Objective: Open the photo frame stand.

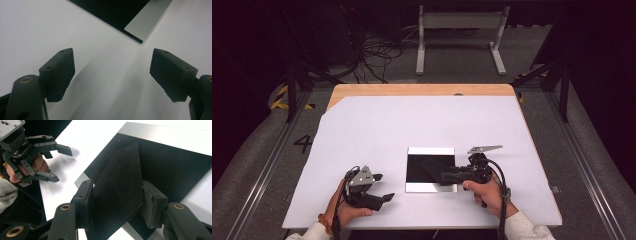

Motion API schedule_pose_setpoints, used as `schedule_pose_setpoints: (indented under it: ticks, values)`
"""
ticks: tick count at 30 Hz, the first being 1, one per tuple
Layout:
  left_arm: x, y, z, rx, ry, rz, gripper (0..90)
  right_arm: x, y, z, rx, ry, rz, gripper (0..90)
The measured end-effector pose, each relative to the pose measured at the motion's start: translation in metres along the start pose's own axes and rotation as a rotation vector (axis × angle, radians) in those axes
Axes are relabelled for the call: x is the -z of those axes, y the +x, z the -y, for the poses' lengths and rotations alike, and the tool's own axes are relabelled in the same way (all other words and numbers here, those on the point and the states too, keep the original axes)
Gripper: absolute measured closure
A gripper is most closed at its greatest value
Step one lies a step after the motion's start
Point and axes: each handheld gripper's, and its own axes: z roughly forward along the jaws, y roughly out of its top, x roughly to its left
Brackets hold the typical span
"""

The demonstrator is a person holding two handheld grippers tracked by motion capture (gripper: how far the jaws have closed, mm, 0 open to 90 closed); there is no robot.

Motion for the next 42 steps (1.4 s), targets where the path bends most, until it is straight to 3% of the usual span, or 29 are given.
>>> schedule_pose_setpoints:
  ticks: [5,14,21,29,35,42]
  values:
    - [-0.013,0.001,-0.010,0.025,0.007,0.043,19.1,0.000,-0.001,0.001,0.010,-0.007,0.000,50.7]
    - [-0.040,0.000,-0.031,0.018,0.042,0.086,17.1,0.000,0.002,0.001,0.044,-0.007,0.012,50.8]
    - [-0.049,0.003,-0.041,0.025,0.053,0.074,15.8,0.003,0.007,0.001,0.091,-0.023,0.022,54.2]
    - [-0.055,0.009,-0.047,0.066,0.049,0.083,15.1,0.004,0.010,0.001,0.127,-0.032,0.026,54.4]
    - [-0.062,0.011,-0.054,0.063,0.051,0.096,12.9,0.006,0.013,0.002,0.168,-0.051,0.025,56.6]
    - [-0.067,0.009,-0.060,0.049,0.049,0.101,19.0,0.007,0.017,0.003,0.206,-0.057,0.032,57.0]
